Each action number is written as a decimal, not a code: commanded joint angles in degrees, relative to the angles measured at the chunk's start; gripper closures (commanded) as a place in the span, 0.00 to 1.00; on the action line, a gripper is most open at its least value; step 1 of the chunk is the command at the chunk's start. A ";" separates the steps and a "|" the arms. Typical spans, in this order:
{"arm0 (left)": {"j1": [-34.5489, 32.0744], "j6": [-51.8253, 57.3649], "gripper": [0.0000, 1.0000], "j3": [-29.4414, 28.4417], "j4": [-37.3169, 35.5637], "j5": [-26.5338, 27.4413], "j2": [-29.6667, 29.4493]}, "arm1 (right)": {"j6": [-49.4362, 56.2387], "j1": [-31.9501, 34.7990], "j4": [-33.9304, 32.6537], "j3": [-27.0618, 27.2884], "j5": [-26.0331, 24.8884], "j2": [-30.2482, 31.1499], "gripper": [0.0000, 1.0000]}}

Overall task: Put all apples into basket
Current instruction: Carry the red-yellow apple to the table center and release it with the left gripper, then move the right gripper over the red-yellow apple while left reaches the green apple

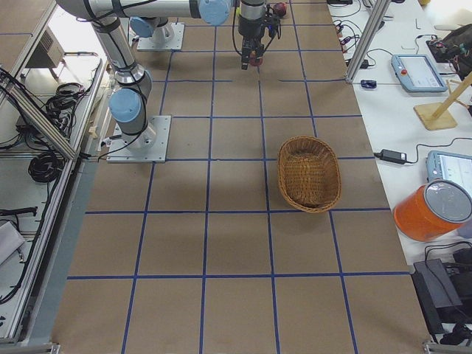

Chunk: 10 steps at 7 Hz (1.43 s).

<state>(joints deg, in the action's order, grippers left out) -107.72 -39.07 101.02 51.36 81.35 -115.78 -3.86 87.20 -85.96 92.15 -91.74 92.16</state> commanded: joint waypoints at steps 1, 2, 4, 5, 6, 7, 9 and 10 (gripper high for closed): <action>-3.10 -4.44 0.52 -1.35 -3.46 -0.14 -4.44 | -0.79 0.25 -5.32 3.10 0.33 -0.93 0.00; -2.67 -2.87 0.01 -1.52 -3.37 0.13 -3.49 | -0.80 0.16 -11.27 5.91 0.42 -1.63 0.00; 1.78 -0.13 0.00 -2.66 -1.98 -0.13 -0.34 | -0.80 0.25 -15.62 10.76 0.95 -1.90 0.00; 6.25 2.75 0.00 -6.32 6.39 -0.48 2.64 | -0.88 0.60 -16.51 10.42 3.56 -4.77 0.00; 12.04 16.61 0.00 -11.23 24.22 -0.05 5.54 | -3.58 1.21 -20.17 10.25 6.37 -6.71 0.00; 18.54 29.62 0.00 -13.02 36.14 0.30 7.92 | -6.92 4.09 -23.78 10.16 7.44 -8.82 0.00; 30.24 50.13 0.00 -11.64 38.29 10.71 10.57 | -17.61 13.30 -31.07 10.07 7.45 -14.61 0.00; 35.86 60.33 0.00 -9.81 38.20 11.55 11.28 | -21.94 16.39 -35.11 10.07 7.54 -17.60 0.00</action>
<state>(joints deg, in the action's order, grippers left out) -78.86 8.45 89.58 88.74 89.98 -105.64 -19.97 99.26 -116.32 102.23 -84.34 78.20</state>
